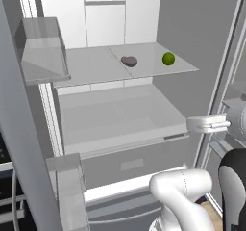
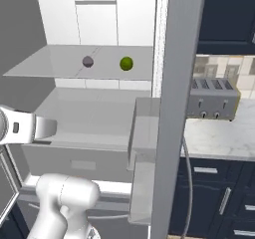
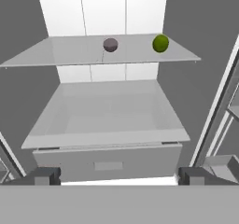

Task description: Gather the eggplant and lime from the fridge and place them on a tray on the dining counter. Then gather the chicken drumsticks from the fridge and place them on the other tray.

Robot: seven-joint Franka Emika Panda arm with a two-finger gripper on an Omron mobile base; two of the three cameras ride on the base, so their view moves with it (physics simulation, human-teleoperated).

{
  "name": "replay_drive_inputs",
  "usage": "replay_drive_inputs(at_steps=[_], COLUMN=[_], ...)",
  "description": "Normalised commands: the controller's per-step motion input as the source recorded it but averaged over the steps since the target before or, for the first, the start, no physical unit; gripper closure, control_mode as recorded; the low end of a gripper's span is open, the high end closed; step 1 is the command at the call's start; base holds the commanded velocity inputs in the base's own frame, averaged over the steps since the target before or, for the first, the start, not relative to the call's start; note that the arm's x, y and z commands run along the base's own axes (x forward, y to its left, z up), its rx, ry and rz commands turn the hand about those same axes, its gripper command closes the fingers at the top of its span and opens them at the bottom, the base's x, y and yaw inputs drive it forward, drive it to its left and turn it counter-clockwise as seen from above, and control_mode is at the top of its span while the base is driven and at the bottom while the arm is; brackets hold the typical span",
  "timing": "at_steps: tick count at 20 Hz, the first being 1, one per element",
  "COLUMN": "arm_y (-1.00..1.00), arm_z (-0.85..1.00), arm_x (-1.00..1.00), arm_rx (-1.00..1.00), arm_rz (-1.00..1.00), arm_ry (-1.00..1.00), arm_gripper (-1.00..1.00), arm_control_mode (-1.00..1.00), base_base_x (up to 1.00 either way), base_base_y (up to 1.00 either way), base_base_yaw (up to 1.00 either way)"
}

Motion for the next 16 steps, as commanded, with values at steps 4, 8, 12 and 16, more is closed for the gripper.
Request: replay_drive_inputs(at_steps=[4,8,12,16], arm_y=[0.00,0.00,0.00,-0.03], arm_z=[0.00,0.00,0.00,0.09], arm_x=[0.00,0.00,0.00,0.00], arm_rx=[0.00,0.00,0.00,0.00], arm_rz=[0.00,0.00,0.00,-0.05], arm_ry=[0.00,0.00,0.00,0.00], arm_gripper=[-1.00,-1.00,-1.00,-1.00], arm_control_mode=[1.00,1.00,1.00,-1.00], base_base_x=[0.52,0.26,0.01,0.00], base_base_y=[0.30,0.03,0.00,0.00], base_base_yaw=[-0.07,-0.03,0.00,-0.02])
